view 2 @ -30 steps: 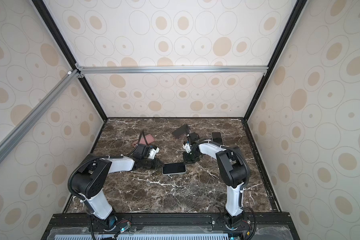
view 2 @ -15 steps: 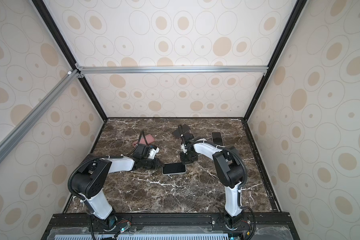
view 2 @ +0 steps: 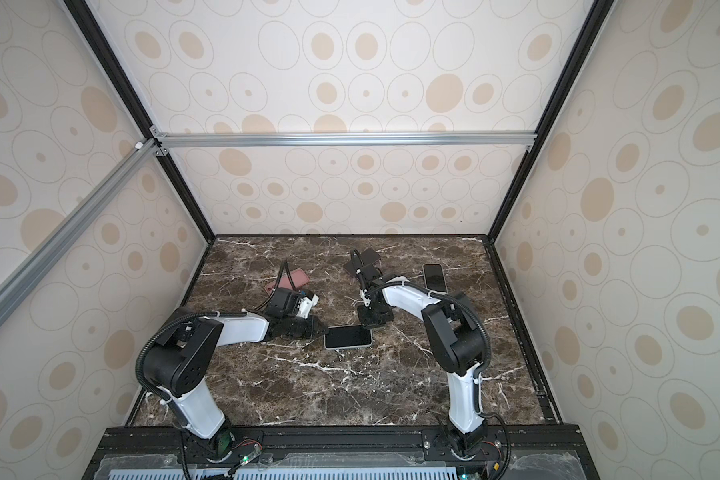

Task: Put the phone into the phone case
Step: 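Open the left gripper and lift it off while the right gripper holds the case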

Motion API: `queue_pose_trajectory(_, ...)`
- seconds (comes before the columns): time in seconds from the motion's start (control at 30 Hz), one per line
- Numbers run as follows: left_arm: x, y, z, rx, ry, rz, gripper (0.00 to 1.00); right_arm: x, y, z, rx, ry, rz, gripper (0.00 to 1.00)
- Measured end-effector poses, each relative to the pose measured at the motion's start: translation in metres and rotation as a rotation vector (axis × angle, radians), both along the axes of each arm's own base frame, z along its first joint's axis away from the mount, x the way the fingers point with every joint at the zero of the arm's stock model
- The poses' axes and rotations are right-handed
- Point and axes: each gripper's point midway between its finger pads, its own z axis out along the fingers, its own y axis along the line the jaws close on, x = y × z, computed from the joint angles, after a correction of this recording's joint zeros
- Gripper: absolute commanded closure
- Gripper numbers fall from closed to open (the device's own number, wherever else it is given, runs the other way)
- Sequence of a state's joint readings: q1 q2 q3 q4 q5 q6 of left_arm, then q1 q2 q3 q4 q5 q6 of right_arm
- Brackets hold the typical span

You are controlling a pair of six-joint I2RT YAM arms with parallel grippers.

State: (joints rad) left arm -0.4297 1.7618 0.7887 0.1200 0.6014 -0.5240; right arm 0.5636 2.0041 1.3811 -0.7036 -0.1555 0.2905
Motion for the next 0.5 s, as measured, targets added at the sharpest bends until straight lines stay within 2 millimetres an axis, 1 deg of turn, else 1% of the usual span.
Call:
queue_pose_trajectory(0.13, -0.0001, 0.0000, -0.0001, 0.000, 0.000, 0.000, 0.82, -0.0007, 0.0008, -0.0006, 0.008, 0.007, 0.000, 0.88)
queue_pose_trajectory(0.17, 0.0004, 0.0008, -0.0004, 0.004, 0.000, 0.004, 0.82, -0.0013, 0.0006, -0.0048, 0.007, 0.013, -0.001, 0.88)
queue_pose_trajectory(0.27, 0.0018, 0.0026, -0.0003, 0.002, -0.001, 0.010, 0.82, 0.0004, 0.0037, -0.0049, 0.023, 0.017, -0.008, 0.88)
queue_pose_trajectory(0.5, 0.0020, 0.0028, -0.0004, 0.003, -0.001, 0.011, 0.82, 0.0008, 0.0035, -0.0049, 0.050, 0.035, -0.031, 0.88)
